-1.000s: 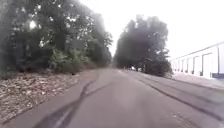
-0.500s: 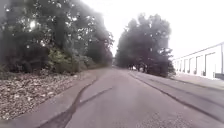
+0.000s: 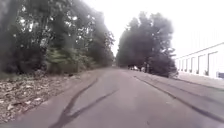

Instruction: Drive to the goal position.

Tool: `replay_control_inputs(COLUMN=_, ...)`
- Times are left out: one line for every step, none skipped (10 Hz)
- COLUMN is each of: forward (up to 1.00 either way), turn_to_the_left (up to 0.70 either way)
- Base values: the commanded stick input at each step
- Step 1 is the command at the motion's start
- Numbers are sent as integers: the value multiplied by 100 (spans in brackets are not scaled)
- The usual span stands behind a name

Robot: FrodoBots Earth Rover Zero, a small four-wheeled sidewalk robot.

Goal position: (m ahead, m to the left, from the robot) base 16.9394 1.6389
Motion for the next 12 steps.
replay_control_inputs(forward=85, turn_to_the_left=0)
replay_control_inputs(forward=85, turn_to_the_left=0)
replay_control_inputs(forward=85, turn_to_the_left=0)
replay_control_inputs(forward=85, turn_to_the_left=0)
replay_control_inputs(forward=85, turn_to_the_left=0)
replay_control_inputs(forward=85, turn_to_the_left=0)
replay_control_inputs(forward=85, turn_to_the_left=0)
replay_control_inputs(forward=85, turn_to_the_left=0)
replay_control_inputs(forward=85, turn_to_the_left=0)
replay_control_inputs(forward=85, turn_to_the_left=-14)
replay_control_inputs(forward=85, turn_to_the_left=-25)
replay_control_inputs(forward=85, turn_to_the_left=-33)
